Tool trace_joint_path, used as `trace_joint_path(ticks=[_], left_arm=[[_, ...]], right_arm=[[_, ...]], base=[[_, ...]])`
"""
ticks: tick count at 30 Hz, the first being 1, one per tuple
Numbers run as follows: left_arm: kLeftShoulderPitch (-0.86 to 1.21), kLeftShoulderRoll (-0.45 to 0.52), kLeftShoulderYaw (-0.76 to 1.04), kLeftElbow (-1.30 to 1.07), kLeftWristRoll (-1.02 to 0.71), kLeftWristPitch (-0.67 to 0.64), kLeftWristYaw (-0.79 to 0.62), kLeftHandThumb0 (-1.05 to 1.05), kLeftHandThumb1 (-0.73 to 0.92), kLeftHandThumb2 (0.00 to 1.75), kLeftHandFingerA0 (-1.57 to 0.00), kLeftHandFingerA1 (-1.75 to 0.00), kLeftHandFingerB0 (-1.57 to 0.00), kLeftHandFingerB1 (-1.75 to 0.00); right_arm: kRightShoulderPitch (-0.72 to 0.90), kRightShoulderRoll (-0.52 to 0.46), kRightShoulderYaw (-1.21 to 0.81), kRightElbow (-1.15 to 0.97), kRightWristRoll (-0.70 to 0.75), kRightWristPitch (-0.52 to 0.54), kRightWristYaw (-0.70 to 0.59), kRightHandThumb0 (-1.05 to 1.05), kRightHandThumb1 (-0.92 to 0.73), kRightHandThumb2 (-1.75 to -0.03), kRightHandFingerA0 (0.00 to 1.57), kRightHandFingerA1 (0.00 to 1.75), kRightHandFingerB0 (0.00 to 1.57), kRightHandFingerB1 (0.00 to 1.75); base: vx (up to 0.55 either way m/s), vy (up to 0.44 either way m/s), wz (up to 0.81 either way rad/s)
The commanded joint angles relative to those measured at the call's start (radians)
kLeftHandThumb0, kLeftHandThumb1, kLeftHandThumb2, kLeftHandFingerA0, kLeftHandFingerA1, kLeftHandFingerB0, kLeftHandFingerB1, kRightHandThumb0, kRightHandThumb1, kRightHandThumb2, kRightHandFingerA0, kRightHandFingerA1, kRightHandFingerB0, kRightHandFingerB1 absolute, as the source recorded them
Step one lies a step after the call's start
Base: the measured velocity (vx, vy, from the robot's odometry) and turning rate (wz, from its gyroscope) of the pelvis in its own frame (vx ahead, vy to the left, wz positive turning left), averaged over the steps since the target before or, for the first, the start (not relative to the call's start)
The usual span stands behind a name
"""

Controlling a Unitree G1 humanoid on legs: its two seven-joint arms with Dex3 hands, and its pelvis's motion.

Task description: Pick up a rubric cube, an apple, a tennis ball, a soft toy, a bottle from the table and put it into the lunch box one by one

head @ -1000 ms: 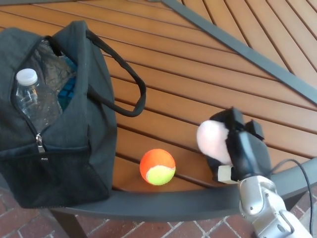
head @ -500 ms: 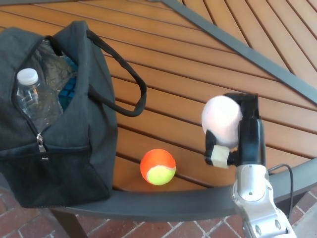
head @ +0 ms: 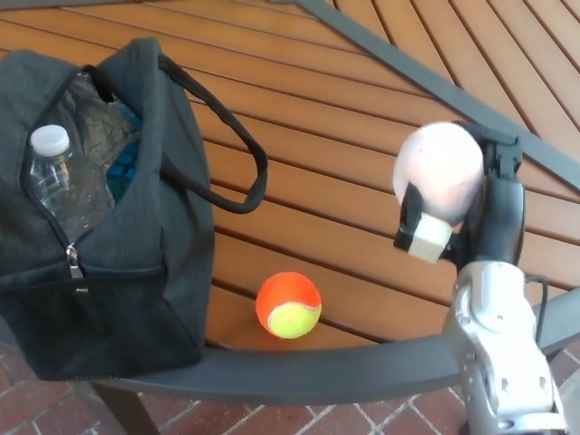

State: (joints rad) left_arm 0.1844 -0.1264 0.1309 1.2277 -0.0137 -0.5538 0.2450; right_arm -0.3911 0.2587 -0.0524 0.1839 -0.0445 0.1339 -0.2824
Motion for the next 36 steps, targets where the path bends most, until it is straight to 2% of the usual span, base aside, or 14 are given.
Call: trace_joint_path(ticks=[1, 4, 5, 7, 9, 10, 17, 18, 20, 26, 27, 32, 33, 36], left_arm=[[-0.003, -0.02, 0.009, 0.006, -0.007, -0.047, -0.025, -0.11, 0.59, 0.97, -1.08, -1.18, -0.98, -1.11], [-0.003, -0.02, 0.01, 0.006, -0.006, -0.047, -0.026, -0.11, 0.59, 0.97, -1.08, -1.18, -0.98, -1.11], [-0.002, -0.019, 0.006, 0.005, 0.002, -0.048, -0.017, -0.13, 0.58, 0.96, -1.11, -1.13, -1.0, -1.11], [-0.001, -0.018, -0.001, 0.002, 0.013, -0.049, -0.005, -0.13, 0.58, 0.96, -1.11, -1.13, -1.0, -1.11], [-0.001, -0.018, -0.001, 0.002, 0.013, -0.048, -0.005, -0.13, 0.58, 0.96, -1.11, -1.13, -1.0, -1.11], [0.0, -0.016, -0.004, 0.001, 0.016, -0.052, -0.009, -0.12, 0.56, 1.03, -1.12, -1.13, -1.0, -1.12], [-0.006, -0.022, 0.008, 0.001, -0.004, -0.047, -0.033, -0.11, 0.55, 1.06, -1.11, -1.15, -1.01, -1.14], [-0.006, -0.021, 0.004, 0.003, 0.002, -0.046, -0.026, -0.12, 0.56, 1.03, -1.13, -1.14, -1.01, -1.13], [-0.005, -0.02, -0.001, 0.006, 0.012, -0.047, -0.017, -0.11, 0.54, 1.04, -1.14, -1.14, -1.01, -1.12], [-0.004, -0.021, -0.001, 0.006, 0.012, -0.051, -0.017, -0.11, 0.54, 1.04, -1.14, -1.14, -1.01, -1.12], [0.003, -0.019, -0.002, 0.007, 0.012, -0.058, -0.025, -0.12, 0.56, 1.01, -1.12, -1.13, -0.99, -1.11], [0.005, -0.023, 0.004, 0.008, 0.004, -0.058, -0.031, -0.14, 0.57, 1.0, -1.12, -1.14, -1.0, -1.11], [0.01, -0.019, -0.011, 0.014, 0.027, -0.056, -0.006, -0.14, 0.62, 0.91, -1.08, -1.14, -0.95, -1.13], [0.014, -0.019, -0.014, 0.017, 0.03, -0.06, -0.002, -0.13, 0.61, 0.94, -1.07, -1.14, -0.94, -1.13]], right_arm=[[-0.183, 0.161, 0.033, -0.107, 0.252, 0.223, 0.112, -0.06, -0.35, -1.54, 1.03, 1.7, 1.02, 1.49], [-0.183, 0.151, 0.039, -0.114, 0.268, 0.234, 0.106, -0.06, -0.35, -1.54, 1.03, 1.7, 1.02, 1.49], [-0.236, 0.166, 0.064, -0.083, 0.258, 0.251, 0.113, -0.01, -0.43, -1.43, 0.96, 1.72, 0.96, 1.5], [-0.317, 0.184, 0.106, -0.039, 0.252, 0.278, 0.12, -0.01, -0.43, -1.43, 0.96, 1.72, 0.96, 1.5], [-0.319, 0.177, 0.11, -0.04, 0.261, 0.282, 0.116, -0.01, -0.43, -1.43, 0.96, 1.72, 0.96, 1.5], [-0.341, 0.175, 0.139, -0.022, 0.253, 0.294, 0.126, -0.06, -0.36, -1.51, 1.02, 1.73, 1.0, 1.52], [-0.421, 0.185, 0.232, 0.043, 0.237, 0.347, 0.131, -0.12, -0.3, -1.51, 1.05, 1.69, 1.07, 1.44], [-0.443, 0.187, 0.27, 0.066, 0.21, 0.342, 0.138, -0.27, -0.25, -1.56, 1.15, 1.61, 1.15, 1.42], [-0.49, 0.193, 0.335, 0.109, 0.171, 0.333, 0.149, -0.3, -0.23, -1.56, 1.16, 1.61, 1.16, 1.42], [-0.521, 0.186, 0.354, 0.129, 0.186, 0.326, 0.142, -0.3, -0.23, -1.56, 1.16, 1.61, 1.16, 1.42], [-0.613, 0.207, 0.347, 0.166, 0.187, 0.298, 0.143, -0.37, -0.28, -1.53, 1.17, 1.6, 1.14, 1.47], [-0.692, 0.216, 0.336, 0.203, 0.197, 0.285, 0.138, -0.37, -0.27, -1.52, 1.18, 1.6, 1.15, 1.45], [-0.784, 0.213, 0.346, 0.249, 0.157, 0.238, 0.122, -0.34, -0.3, -1.52, 1.21, 1.53, 1.16, 1.43], [-0.88, 0.191, 0.366, 0.299, 0.112, 0.162, 0.13, -0.27, -0.29, -1.55, 1.16, 1.57, 1.14, 1.45]], base=[[0.0, 0.0, 0.0], [0.0, 0.0, 0.0], [0.0, 0.0, 0.0], [0.0, 0.0, 0.0], [0.0, 0.0, 0.0], [0.0, 0.0, 0.0], [0.0, 0.0, 0.0], [0.0, 0.0, 0.0], [0.0, 0.0, 0.0], [0.0, 0.0, 0.0], [0.0, 0.0, 0.0], [0.0, 0.0, 0.0], [0.0, 0.0, 0.0], [0.0, 0.0, 0.0]])
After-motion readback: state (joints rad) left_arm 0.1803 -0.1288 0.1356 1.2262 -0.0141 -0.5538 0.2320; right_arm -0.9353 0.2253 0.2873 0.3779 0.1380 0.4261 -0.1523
